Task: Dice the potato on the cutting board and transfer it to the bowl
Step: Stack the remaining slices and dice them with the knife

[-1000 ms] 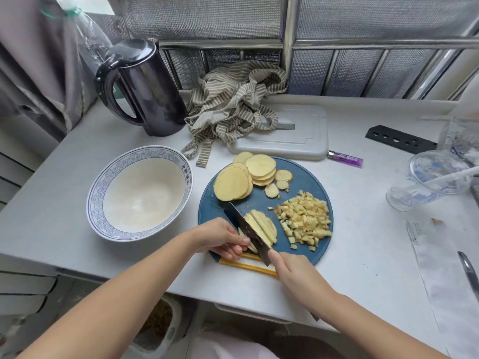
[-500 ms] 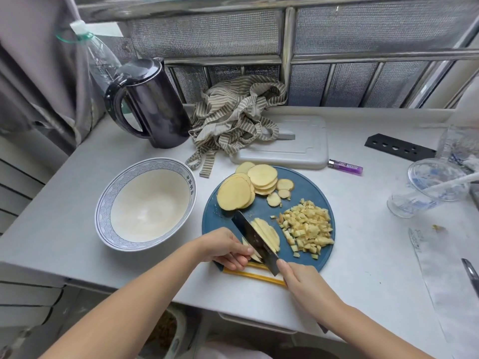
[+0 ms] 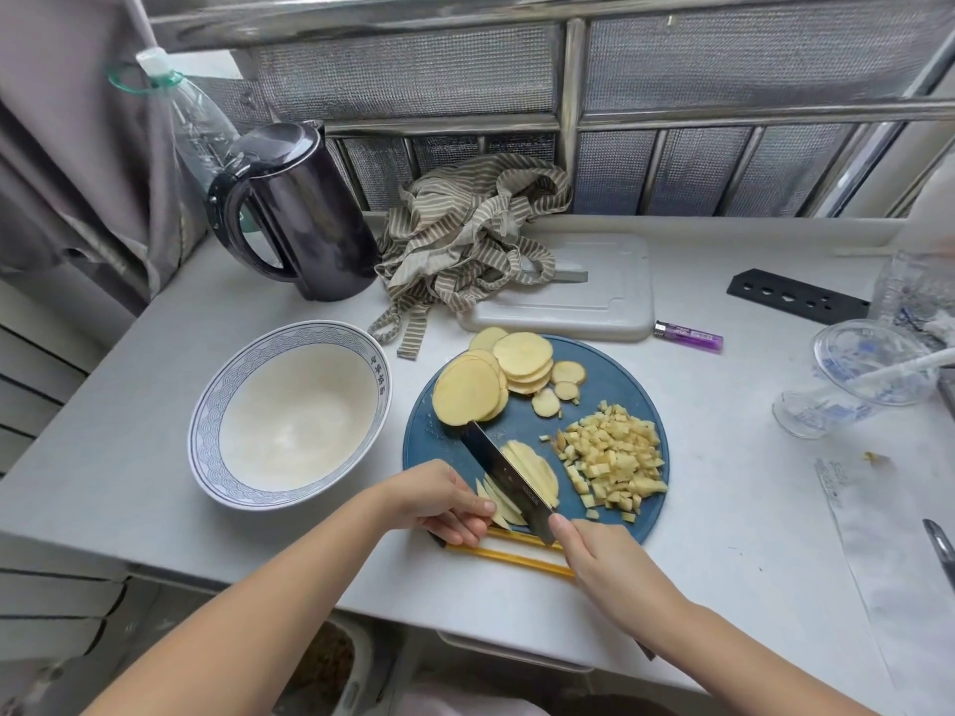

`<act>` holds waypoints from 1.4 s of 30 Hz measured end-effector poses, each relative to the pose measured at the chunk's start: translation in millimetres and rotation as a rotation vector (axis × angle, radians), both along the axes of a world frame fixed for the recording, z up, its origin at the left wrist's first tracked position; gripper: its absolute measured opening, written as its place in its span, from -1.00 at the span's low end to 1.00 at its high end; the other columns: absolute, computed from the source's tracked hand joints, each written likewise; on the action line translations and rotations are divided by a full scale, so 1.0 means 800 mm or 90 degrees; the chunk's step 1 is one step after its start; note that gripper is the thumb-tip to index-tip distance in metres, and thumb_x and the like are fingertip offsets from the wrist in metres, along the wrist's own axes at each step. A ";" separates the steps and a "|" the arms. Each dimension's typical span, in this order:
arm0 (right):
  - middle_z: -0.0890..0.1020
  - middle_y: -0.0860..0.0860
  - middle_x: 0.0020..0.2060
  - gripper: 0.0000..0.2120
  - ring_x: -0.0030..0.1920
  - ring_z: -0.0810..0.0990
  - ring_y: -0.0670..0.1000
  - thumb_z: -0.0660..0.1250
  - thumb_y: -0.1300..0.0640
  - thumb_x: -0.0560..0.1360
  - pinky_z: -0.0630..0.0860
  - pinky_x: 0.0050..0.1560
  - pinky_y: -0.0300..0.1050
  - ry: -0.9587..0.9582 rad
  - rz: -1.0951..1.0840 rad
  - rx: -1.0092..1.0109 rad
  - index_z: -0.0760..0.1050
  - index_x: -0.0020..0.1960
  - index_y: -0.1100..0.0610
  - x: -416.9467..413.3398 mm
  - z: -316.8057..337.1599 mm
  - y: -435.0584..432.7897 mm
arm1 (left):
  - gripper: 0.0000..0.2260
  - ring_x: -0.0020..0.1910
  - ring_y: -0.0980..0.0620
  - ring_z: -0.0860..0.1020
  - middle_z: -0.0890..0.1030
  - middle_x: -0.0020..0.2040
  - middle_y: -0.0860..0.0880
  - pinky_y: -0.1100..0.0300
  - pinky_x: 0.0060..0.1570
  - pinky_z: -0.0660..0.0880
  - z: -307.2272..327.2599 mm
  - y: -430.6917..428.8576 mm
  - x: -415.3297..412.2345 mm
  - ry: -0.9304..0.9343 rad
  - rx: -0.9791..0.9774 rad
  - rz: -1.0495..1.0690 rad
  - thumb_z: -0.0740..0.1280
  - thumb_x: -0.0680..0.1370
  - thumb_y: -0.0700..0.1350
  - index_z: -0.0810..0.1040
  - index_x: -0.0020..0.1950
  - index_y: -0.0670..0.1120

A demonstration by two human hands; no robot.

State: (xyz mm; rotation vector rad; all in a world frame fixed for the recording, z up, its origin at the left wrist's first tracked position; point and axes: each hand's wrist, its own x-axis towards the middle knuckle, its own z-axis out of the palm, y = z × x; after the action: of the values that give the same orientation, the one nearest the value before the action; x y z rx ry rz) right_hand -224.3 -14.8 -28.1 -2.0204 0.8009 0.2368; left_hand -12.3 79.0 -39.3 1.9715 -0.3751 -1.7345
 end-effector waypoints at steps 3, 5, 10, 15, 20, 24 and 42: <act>0.39 -0.07 -0.40 -0.56 -0.37 0.34 -0.10 -0.04 -0.12 0.65 0.24 -0.33 -0.19 0.003 0.000 0.000 0.29 -0.32 0.03 0.000 -0.002 0.001 | -0.77 -0.36 0.02 0.64 0.68 -0.28 -0.13 0.27 -0.33 0.60 0.002 -0.009 -0.004 -0.052 0.035 -0.008 0.46 0.50 -0.06 0.64 -0.09 -0.25; 0.38 -0.08 -0.40 -0.56 -0.37 0.33 -0.10 -0.04 -0.12 0.65 0.23 -0.34 -0.19 0.001 0.000 -0.001 0.29 -0.33 0.03 0.000 -0.003 0.002 | -0.76 -0.38 0.01 0.64 0.68 -0.29 -0.14 0.24 -0.31 0.61 0.004 -0.016 -0.007 -0.087 0.063 -0.017 0.48 0.48 -0.06 0.64 -0.10 -0.26; 0.40 -0.08 -0.39 -0.56 -0.36 0.34 -0.10 -0.04 -0.12 0.66 0.25 -0.31 -0.19 -0.001 -0.004 0.005 0.30 -0.31 0.03 -0.005 -0.004 0.004 | -0.79 -0.38 -0.01 0.65 0.67 -0.32 -0.14 0.20 -0.29 0.62 0.007 -0.026 -0.011 -0.136 0.101 -0.035 0.48 0.48 -0.11 0.62 -0.12 -0.26; 0.40 -0.08 -0.38 -0.57 -0.34 0.36 -0.10 -0.05 -0.11 0.66 0.26 -0.29 -0.18 0.000 0.003 -0.001 0.30 -0.31 0.02 -0.010 -0.009 0.010 | -0.78 -0.35 -0.03 0.65 0.68 -0.29 -0.15 0.18 -0.25 0.63 0.007 -0.025 -0.008 -0.137 0.129 -0.047 0.47 0.48 -0.11 0.62 -0.08 -0.28; 0.46 -0.06 -0.35 -0.57 -0.29 0.43 -0.07 -0.04 -0.13 0.65 0.28 -0.28 -0.18 -0.007 -0.003 -0.019 0.36 -0.27 0.03 -0.003 -0.018 0.016 | -0.80 -0.38 0.00 0.64 0.67 -0.29 -0.14 0.22 -0.32 0.61 0.008 -0.021 -0.005 -0.117 0.118 -0.049 0.47 0.48 -0.10 0.61 -0.12 -0.25; 0.46 -0.05 -0.33 -0.59 -0.26 0.44 -0.01 -0.07 -0.15 0.65 0.28 -0.26 -0.13 -0.003 0.023 -0.071 0.33 -0.23 0.03 0.004 -0.022 0.024 | -0.78 -0.37 0.03 0.64 0.67 -0.28 -0.13 0.25 -0.33 0.59 0.007 -0.014 -0.004 -0.089 0.090 -0.042 0.49 0.47 -0.08 0.62 -0.11 -0.24; 0.44 -0.03 -0.36 -0.57 -0.31 0.41 -0.03 -0.05 -0.13 0.65 0.26 -0.30 -0.12 0.020 0.016 -0.057 0.29 -0.29 0.05 0.011 -0.016 0.010 | -0.79 -0.38 0.02 0.64 0.67 -0.31 -0.11 0.25 -0.35 0.59 0.002 -0.015 -0.001 -0.084 0.114 -0.032 0.51 0.44 -0.08 0.62 -0.13 -0.22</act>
State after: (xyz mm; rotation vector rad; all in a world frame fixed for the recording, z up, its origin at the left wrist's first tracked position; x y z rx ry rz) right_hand -215.4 -6.4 -40.5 -2.1167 0.8187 0.2512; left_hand -12.7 66.7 -37.7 2.2289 -0.3265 -1.7271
